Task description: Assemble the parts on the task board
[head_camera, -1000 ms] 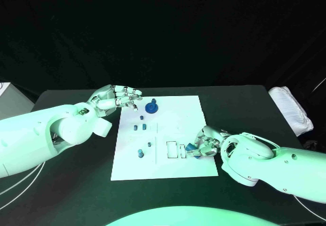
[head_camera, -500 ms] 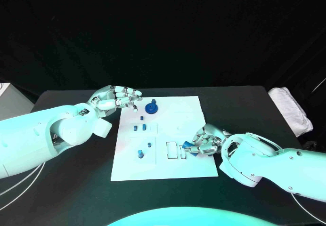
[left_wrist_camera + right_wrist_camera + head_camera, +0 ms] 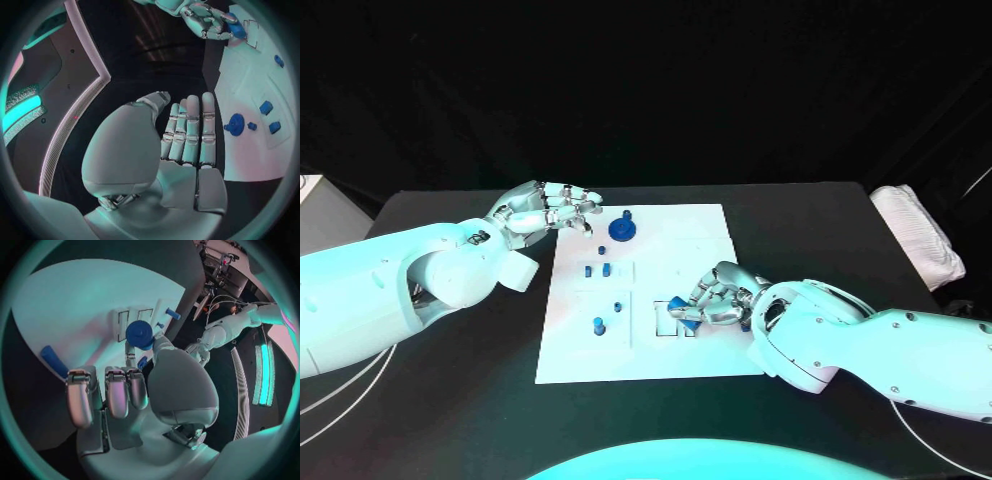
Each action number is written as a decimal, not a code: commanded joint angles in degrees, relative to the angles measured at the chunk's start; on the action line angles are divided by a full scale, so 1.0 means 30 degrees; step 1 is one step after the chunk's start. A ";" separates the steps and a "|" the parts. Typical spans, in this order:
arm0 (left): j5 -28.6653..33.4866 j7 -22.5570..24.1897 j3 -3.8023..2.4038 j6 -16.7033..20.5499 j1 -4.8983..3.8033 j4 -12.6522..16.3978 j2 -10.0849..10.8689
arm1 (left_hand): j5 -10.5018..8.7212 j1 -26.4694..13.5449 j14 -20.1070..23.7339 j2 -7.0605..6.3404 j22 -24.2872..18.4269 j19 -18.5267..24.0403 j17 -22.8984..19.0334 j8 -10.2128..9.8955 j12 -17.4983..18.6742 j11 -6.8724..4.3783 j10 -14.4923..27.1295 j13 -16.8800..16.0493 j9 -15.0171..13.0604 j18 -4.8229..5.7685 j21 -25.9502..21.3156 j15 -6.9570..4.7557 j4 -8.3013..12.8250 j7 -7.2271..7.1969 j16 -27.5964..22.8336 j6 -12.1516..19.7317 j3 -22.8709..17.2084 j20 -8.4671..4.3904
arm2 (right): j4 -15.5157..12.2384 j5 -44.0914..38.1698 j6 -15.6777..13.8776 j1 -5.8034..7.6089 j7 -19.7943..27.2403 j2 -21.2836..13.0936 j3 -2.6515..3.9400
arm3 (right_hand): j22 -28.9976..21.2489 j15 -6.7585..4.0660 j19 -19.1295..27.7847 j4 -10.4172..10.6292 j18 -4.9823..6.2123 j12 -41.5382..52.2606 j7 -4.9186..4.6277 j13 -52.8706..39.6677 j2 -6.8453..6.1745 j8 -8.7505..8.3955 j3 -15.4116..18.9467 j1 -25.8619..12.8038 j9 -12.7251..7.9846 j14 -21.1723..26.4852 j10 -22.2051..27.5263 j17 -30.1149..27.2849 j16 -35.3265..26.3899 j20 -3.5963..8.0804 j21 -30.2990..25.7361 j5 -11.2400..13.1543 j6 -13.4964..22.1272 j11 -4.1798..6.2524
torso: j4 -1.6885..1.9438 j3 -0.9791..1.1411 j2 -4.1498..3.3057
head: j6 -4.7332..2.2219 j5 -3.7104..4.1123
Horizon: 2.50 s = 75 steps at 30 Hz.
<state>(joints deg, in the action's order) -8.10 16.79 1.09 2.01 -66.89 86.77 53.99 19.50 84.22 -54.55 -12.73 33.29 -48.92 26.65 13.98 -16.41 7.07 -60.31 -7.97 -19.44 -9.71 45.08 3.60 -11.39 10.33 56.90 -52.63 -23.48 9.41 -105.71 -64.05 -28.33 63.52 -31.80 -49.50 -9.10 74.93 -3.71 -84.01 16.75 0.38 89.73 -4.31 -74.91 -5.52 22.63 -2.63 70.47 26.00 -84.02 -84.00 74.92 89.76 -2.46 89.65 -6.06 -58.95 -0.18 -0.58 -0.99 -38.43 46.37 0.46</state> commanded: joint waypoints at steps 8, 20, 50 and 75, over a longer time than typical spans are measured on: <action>0.0116 0.0098 -0.0012 -0.0293 -0.0005 0.0058 -0.0027 | 0.0018 0.0021 0.0126 0.0151 0.0019 0.0167 0.0026 -0.0003 0.0127 0.0003 -0.0072 0.0015 0.0025 -0.0217 -0.0092 -0.0012 -0.0094 0.0029 -0.0090 -0.0155 -0.0026 0.0006 | 0.0934 -0.0528 -0.0128 -0.0157 -0.0213 0.0969 0.0000 | 0.5023 -0.0126 -0.1997 -0.0023 -0.0126 0.0092 0.0165 -0.5030 0.0062 0.0036 -0.0110 -0.0233 0.0004 -0.1992 -0.2000 0.5025 0.0080 0.0188 0.0116 -0.0112 -0.0298 0.0201 | 0.0111 -0.0036 -0.0002 | 0.0023 0.0001; 0.0119 0.0079 -0.0012 -0.0277 -0.0007 0.0060 0.0016 | 0.0018 0.0021 0.0126 0.0151 0.0019 0.0167 0.0026 -0.0003 0.0127 0.0003 -0.0072 0.0015 0.0025 -0.0217 -0.0092 -0.0012 -0.0094 0.0029 -0.0090 -0.0155 -0.0026 0.0006 | 0.1169 -0.1193 -0.0440 -0.0276 -0.0175 0.1435 0.0002 | 0.5023 -0.0133 -0.1997 -0.0021 -0.0126 0.0092 0.0175 -0.5030 0.0067 0.0042 -0.0101 -0.0386 -0.0005 -0.1992 -0.2000 0.5025 0.0080 0.0195 0.0116 -0.0105 -0.0325 0.0209 | 0.0062 -0.0022 -0.0018 | 0.0070 -0.0092; 0.0120 0.0010 -0.0012 -0.0280 -0.0007 0.0053 0.0066 | 0.0019 -0.0001 0.0132 0.0189 0.0018 0.0176 0.0051 0.0002 0.0157 0.0007 -0.0079 0.0029 0.0041 -0.0218 -0.0111 -0.0006 -0.0142 0.0033 -0.0101 -0.0156 -0.0009 0.0015 | 0.1188 -0.2520 0.0410 -0.0353 -0.0476 0.1438 0.0003 | 0.5023 -0.0098 -0.1997 0.0035 -0.0126 -0.0234 0.0124 -0.4776 -0.0137 0.0172 0.2327 -0.4038 -0.0041 -0.1961 -0.1799 0.4892 0.0030 0.0165 0.0116 -0.0105 -0.0104 0.0162 | 0.0090 -0.0035 0.0015 | 0.0055 -0.0013; 0.0121 -0.0040 -0.0012 -0.0302 -0.0007 0.0028 0.0123 | 0.0026 -0.0003 0.0132 0.0241 0.0017 0.0177 0.0063 0.0015 0.0169 0.0007 -0.0087 0.0035 0.0045 -0.0219 -0.0121 -0.0005 -0.0171 0.0029 -0.0105 -0.0174 -0.0017 0.0019 | -0.0458 -0.2461 0.1531 -0.0440 0.0060 -0.0266 0.0002 | 0.5023 -0.0105 -0.1997 0.0040 -0.0126 -0.0182 0.0143 -0.4826 0.0716 0.0280 0.2864 -0.4172 -0.0036 -0.1992 -0.1837 0.5025 0.0080 0.0160 0.0116 -0.0070 -0.0120 0.0176 | 0.0114 -0.0045 0.0022 | 0.0098 -0.0082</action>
<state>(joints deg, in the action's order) -8.06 16.44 1.08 1.99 -66.89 86.75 54.40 19.50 84.23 -54.55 -12.73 33.26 -48.92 26.79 13.98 -16.13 7.07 -60.31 -7.94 -19.39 -9.72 45.08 3.60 -11.55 10.54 56.90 -52.84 -23.65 9.41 -106.92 -70.88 -26.60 62.26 -32.13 -50.23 -9.10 74.93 -3.71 -84.01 16.98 0.38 89.28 -3.69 -74.94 -3.75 23.27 5.70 57.90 25.91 -84.02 -84.00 74.91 89.75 -2.06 89.65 -6.33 -59.58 0.22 -0.28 -1.12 -38.38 46.63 0.18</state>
